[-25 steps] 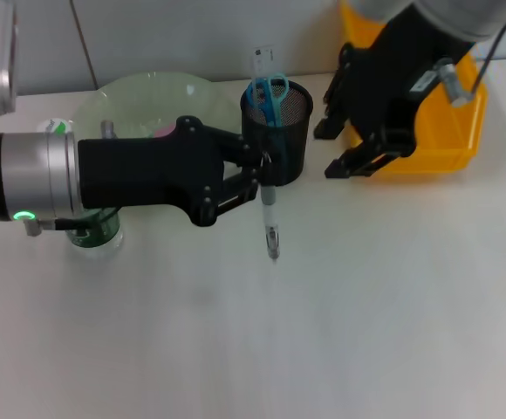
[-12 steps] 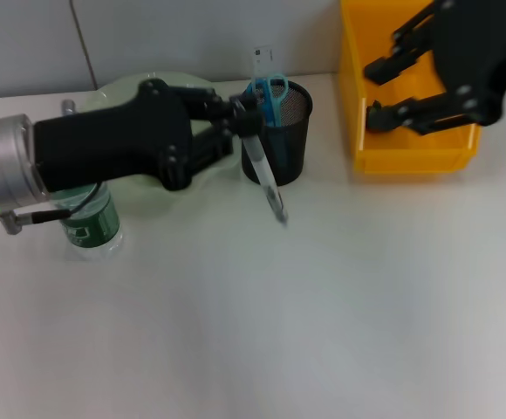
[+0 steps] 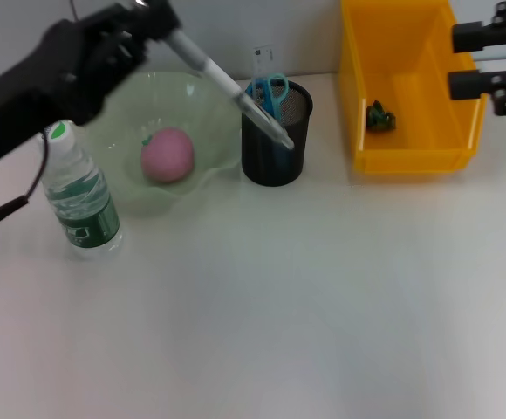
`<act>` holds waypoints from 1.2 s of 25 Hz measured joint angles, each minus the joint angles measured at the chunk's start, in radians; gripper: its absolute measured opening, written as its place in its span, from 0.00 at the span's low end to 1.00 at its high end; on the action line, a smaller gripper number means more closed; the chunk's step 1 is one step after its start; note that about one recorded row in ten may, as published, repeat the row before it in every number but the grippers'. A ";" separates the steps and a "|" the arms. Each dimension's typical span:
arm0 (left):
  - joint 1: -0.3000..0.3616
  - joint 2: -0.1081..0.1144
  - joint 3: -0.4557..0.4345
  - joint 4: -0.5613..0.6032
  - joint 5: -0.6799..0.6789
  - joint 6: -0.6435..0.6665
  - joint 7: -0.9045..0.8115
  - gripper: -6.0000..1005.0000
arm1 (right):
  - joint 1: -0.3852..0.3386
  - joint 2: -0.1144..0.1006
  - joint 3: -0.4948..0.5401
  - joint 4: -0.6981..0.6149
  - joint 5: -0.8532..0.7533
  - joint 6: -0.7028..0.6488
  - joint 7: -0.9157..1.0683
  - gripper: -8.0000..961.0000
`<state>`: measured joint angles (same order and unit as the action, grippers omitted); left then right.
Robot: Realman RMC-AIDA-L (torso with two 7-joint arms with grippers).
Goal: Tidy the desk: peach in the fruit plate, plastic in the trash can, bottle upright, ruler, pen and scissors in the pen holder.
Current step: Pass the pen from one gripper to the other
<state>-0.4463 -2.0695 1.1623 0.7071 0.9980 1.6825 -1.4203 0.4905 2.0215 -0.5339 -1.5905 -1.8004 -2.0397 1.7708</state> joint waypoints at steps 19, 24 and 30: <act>-0.062 -0.009 0.017 -0.370 -0.413 0.160 -0.068 0.15 | -0.017 -0.022 0.101 0.901 0.244 -0.018 -0.289 0.51; -0.078 -0.010 0.019 -0.429 -0.484 0.164 -0.144 0.15 | 0.010 0.031 0.071 0.921 0.226 -0.001 -0.389 0.52; -0.099 -0.011 0.018 -0.461 -0.511 0.151 -0.205 0.15 | 0.025 0.053 0.026 0.947 0.227 0.032 -0.524 0.52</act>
<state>-0.5456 -2.0801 1.1804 0.2463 0.4868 1.8338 -1.6254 0.5152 2.0747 -0.5076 -0.6440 -1.5734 -2.0080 1.2464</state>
